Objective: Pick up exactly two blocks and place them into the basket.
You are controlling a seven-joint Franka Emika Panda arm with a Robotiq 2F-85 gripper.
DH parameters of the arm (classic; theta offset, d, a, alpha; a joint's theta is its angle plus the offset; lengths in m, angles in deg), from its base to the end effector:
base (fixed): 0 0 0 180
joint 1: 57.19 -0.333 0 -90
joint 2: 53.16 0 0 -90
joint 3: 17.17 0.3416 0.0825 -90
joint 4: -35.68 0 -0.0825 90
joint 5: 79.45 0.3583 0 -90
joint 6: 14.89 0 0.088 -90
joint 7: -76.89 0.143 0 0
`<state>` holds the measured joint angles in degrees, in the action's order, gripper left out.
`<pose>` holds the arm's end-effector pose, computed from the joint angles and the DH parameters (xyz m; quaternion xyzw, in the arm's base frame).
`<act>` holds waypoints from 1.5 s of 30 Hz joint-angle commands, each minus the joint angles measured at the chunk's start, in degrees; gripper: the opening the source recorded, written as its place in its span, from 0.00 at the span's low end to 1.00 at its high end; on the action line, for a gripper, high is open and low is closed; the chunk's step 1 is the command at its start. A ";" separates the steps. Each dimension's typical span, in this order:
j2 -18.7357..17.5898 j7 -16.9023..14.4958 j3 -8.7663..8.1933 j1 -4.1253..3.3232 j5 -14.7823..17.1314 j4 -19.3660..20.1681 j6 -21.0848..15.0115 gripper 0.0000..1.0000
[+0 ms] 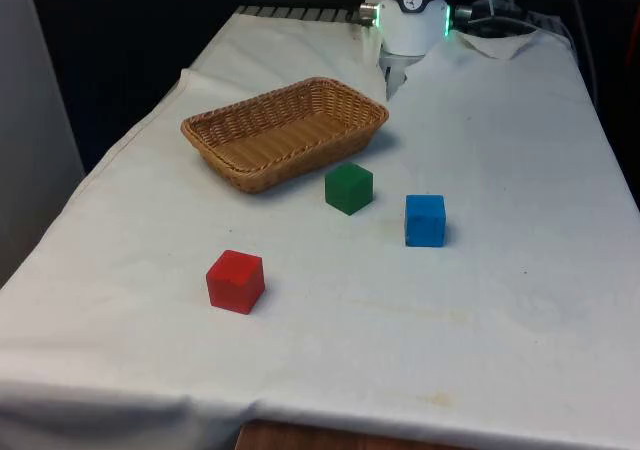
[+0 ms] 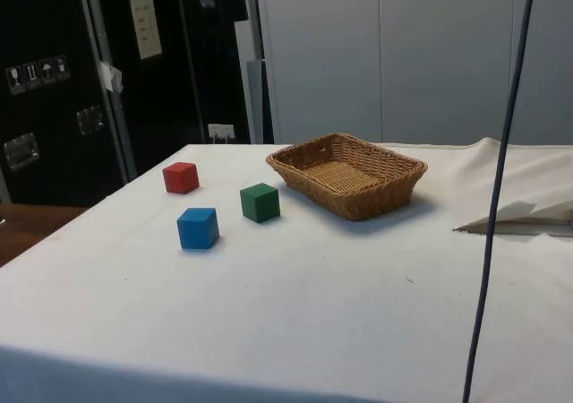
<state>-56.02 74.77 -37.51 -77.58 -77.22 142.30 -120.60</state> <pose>0.5427 0.0077 0.4815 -0.9994 -0.0130 0.0311 0.0104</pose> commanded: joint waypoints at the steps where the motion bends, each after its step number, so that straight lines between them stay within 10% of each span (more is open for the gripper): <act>1: -0.57 0.86 0.29 -0.23 0.06 -0.34 -0.29 1.00; 21: -3.32 5.79 4.81 -0.11 -0.40 -0.40 -4.24 1.00; 45: -4.47 4.07 4.01 0.52 -0.11 8.77 -17.42 1.00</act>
<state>-60.20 78.67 -33.56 -77.01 -77.39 151.41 -138.01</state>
